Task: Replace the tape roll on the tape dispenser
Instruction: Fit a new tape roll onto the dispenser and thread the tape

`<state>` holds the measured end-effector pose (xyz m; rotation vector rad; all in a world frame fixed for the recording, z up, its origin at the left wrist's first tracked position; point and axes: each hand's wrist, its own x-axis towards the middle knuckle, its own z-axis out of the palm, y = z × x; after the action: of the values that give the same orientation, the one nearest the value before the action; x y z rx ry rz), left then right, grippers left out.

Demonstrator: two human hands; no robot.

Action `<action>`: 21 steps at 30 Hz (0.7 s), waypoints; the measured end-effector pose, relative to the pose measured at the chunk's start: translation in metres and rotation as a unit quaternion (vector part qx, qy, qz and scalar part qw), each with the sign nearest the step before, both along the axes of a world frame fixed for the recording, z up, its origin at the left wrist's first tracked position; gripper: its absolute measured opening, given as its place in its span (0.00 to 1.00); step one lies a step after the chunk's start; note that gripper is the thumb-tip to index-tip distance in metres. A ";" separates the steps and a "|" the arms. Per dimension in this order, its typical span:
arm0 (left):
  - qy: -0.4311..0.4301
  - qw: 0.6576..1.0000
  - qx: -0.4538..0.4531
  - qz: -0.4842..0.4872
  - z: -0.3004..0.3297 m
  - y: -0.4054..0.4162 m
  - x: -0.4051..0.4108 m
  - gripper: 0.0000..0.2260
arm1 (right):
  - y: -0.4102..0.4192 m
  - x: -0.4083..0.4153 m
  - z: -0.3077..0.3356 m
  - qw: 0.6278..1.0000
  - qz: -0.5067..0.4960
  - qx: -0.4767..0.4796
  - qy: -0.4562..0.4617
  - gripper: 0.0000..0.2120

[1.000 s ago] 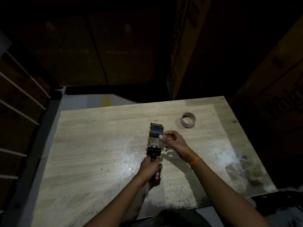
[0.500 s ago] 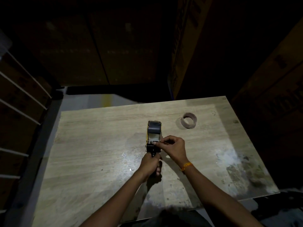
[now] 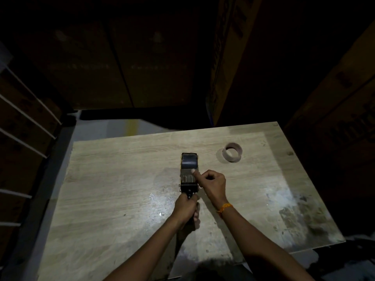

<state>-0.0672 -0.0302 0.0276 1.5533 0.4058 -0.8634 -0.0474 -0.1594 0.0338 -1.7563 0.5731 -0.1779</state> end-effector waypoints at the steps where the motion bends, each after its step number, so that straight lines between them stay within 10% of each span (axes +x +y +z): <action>1: -0.009 1.000 0.007 -0.001 0.000 -0.001 -0.001 0.14 | 0.001 0.001 0.001 1.000 0.007 -0.002 0.003 0.21; 21: -0.116 0.992 0.030 -0.042 -0.015 0.016 0.007 0.07 | 0.011 -0.031 -0.007 0.924 0.147 0.241 0.257 0.28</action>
<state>-0.0597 -0.0143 0.0130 1.7152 0.2017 -0.7296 -0.0779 -0.1484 0.0273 -1.3701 0.6488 0.6080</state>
